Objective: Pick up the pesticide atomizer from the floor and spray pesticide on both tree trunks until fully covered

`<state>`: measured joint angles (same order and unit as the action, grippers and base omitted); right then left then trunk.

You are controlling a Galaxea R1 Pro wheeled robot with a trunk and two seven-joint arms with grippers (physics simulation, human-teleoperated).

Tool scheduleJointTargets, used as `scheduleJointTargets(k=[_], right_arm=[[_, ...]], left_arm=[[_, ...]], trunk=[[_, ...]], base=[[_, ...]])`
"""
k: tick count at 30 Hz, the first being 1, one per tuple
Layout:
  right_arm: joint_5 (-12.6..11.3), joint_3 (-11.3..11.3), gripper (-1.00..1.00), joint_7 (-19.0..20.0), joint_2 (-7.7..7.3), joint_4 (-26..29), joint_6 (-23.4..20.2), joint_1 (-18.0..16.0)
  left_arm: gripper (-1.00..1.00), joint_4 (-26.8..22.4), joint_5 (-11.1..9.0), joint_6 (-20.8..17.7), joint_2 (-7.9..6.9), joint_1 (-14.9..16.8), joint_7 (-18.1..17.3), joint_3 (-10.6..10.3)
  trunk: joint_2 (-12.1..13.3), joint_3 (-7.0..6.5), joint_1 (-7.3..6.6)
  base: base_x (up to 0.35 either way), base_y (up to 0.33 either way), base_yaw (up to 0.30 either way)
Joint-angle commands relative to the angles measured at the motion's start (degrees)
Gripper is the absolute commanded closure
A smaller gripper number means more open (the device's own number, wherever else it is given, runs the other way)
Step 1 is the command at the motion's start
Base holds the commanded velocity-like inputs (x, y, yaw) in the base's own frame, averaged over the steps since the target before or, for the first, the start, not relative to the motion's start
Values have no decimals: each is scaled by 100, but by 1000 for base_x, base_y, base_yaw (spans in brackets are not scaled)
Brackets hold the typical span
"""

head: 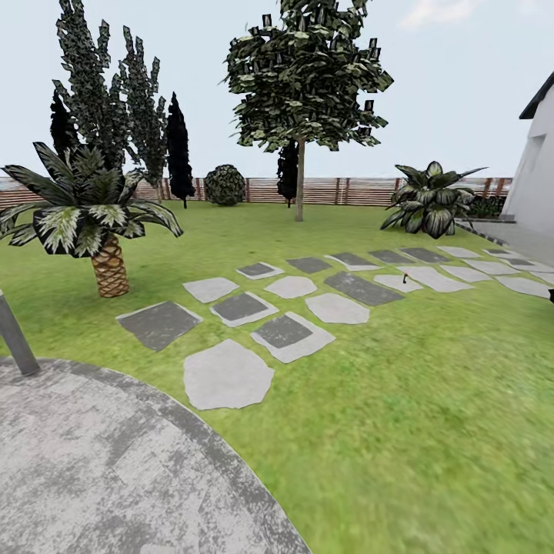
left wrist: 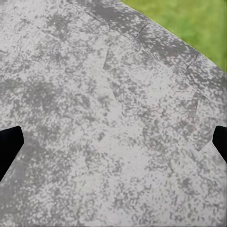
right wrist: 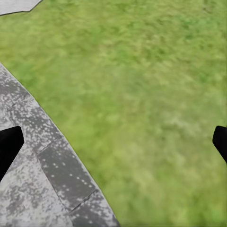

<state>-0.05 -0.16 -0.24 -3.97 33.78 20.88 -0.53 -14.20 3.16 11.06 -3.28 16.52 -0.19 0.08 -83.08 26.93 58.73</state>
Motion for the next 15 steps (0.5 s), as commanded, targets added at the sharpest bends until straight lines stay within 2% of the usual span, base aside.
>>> scheduleJointTargets(k=[1,9,15], right_arm=[[-5,1,-100,-1,4,2,-2,0],[-16,7,-100,-2,19,-15,-8,0],[-27,-1,-100,-2,19,-29,-8,0]], left_arm=[[-100,2,0,7,1,0,-1,0],[-100,31,-6,30,-2,9,-8,0],[-100,135,-8,65,-3,9,44,160]], trunk=[[-40,18,22],[-361,162,198],[-602,269,329]], base=[[2,0,0],[0,0,0],[0,0,0]])
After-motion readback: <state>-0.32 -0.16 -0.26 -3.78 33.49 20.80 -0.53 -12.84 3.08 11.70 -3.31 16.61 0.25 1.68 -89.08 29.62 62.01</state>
